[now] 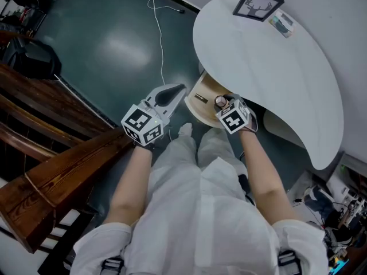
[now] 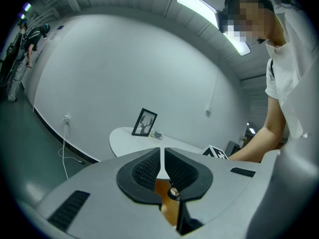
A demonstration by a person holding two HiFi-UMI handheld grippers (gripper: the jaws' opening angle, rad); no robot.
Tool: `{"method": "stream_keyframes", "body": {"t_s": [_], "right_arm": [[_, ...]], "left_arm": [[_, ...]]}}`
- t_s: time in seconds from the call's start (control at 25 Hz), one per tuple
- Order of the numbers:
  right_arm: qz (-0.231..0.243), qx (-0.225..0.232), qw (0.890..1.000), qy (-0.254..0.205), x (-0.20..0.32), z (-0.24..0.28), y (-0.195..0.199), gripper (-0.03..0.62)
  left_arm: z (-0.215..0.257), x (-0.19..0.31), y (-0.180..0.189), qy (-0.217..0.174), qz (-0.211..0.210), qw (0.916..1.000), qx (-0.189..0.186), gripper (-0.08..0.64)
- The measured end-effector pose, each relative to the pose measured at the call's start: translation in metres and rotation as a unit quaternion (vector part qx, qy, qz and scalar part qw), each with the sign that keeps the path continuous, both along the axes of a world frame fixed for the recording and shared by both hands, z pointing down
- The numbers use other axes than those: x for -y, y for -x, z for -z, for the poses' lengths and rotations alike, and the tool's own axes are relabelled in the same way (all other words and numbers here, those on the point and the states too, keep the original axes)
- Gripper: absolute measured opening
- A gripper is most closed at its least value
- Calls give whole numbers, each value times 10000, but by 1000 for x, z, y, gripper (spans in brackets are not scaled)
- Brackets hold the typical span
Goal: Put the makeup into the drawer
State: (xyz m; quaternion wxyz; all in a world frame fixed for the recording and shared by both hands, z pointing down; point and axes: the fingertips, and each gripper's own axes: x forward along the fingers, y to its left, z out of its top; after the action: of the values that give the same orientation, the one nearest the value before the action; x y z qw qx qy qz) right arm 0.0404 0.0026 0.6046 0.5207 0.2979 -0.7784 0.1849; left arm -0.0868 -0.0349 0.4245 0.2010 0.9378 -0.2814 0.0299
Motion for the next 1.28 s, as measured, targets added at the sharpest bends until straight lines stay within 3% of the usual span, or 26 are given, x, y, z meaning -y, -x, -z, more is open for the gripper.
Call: {"method": "stream_keyframes", "body": {"t_s": [0.72, 1.28], "right_arm": [[201, -35, 9992, 351, 8, -83, 23, 201], [391, -104, 9989, 219, 34, -149, 25, 201]], "left_arm": [[-43, 5, 7, 294, -43, 9995, 89, 25], [-71, 23, 3, 391, -102, 9990, 180, 25]]}}
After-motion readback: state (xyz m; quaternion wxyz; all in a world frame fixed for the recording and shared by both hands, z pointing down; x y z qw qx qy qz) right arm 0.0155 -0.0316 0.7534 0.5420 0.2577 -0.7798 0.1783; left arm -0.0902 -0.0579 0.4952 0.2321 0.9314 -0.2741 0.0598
